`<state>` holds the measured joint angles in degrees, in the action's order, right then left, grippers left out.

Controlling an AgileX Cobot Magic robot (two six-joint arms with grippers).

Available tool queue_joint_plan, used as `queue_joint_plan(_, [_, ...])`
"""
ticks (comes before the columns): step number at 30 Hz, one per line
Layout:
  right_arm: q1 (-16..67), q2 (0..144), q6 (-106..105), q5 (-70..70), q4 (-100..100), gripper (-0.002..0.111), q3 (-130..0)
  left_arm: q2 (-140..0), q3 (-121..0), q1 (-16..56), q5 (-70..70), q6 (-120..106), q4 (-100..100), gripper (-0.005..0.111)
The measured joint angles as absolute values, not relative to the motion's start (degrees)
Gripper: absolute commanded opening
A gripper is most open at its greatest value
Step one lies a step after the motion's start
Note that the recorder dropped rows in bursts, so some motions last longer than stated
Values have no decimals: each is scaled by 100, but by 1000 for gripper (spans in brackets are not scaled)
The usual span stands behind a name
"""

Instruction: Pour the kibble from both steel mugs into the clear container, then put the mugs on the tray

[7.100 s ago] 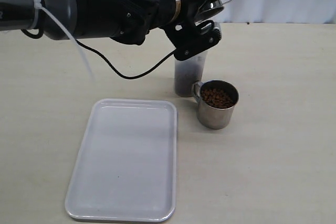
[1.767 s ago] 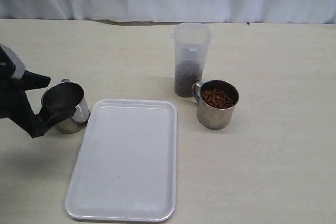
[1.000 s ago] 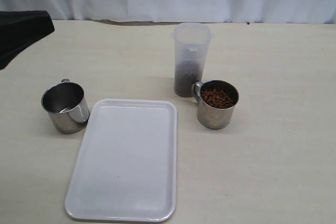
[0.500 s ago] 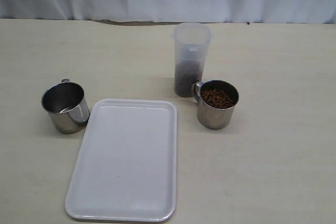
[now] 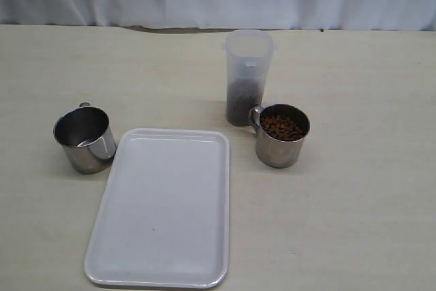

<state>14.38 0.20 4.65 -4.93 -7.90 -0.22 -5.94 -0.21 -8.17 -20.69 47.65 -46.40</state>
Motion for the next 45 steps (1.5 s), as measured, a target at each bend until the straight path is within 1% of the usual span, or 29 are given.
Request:
queue_joint_plan(7, [1438, 20, 465, -493, -790, 5, -22, -328, -21, -817, -143, 4683, -3815, 0])
queue_joint_plan(11, [1438, 20, 465, -493, -790, 5, -22, -306, -12, -817, 321, 4683, -3491, 0])
queue_joint_plan(35, [1438, 20, 465, -482, -790, 5, -22, -306, -12, -817, 408, 4683, -3445, 0])
queue_joint_plan(40, [1438, 20, 465, 79, -790, 5, -22, -306, -12, -817, 408, 4683, -3435, 0])
queue_joint_plan(45, [1438, 20, 465, 1219, -779, 5, -22, -306, -12, -817, 408, 4683, -3435, 0])
